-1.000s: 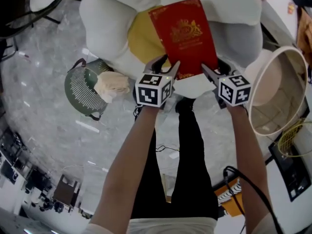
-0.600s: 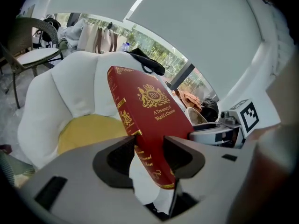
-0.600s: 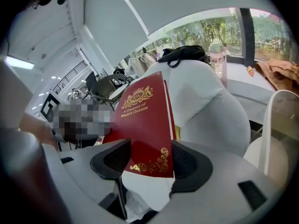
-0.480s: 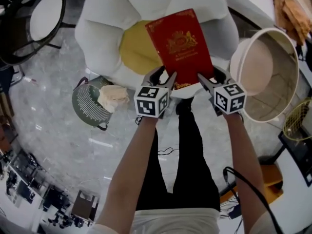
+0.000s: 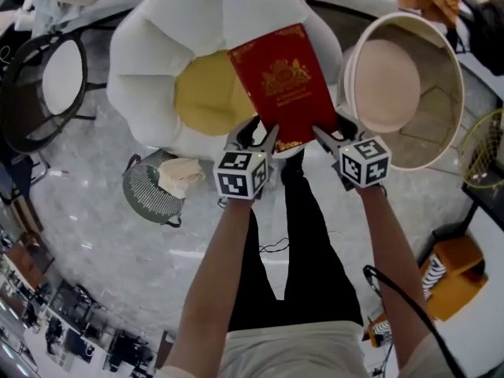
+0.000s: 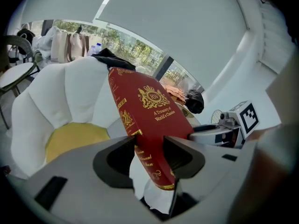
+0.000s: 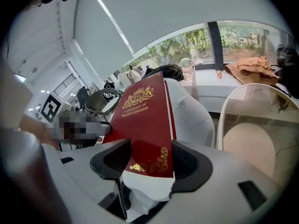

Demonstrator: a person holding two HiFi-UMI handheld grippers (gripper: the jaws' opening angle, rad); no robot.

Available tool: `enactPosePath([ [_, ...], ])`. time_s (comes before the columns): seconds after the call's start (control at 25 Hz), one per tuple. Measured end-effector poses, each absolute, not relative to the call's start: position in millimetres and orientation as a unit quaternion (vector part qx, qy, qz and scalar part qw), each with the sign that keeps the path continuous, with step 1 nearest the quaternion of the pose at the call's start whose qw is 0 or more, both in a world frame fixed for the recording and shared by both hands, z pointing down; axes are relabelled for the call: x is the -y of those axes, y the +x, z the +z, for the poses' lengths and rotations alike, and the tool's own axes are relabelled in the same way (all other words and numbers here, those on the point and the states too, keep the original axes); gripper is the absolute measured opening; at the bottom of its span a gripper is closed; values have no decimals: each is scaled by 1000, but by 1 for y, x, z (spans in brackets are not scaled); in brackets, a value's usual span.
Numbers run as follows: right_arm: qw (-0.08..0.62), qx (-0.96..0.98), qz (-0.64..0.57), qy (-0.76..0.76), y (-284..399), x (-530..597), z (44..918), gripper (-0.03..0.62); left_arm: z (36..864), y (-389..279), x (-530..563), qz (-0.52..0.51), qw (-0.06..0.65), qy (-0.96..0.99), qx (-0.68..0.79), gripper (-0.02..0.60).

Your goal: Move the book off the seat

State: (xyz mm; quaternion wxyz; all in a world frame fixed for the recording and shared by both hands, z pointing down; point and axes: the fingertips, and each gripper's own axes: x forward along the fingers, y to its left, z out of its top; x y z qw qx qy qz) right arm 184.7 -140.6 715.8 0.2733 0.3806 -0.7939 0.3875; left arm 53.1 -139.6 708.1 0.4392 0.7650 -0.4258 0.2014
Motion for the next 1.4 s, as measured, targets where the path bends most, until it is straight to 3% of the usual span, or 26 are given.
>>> enactPosePath([
  [1.4,137,634,462,605,439,57,743,281,732,334,137,319,347,866,167,190],
])
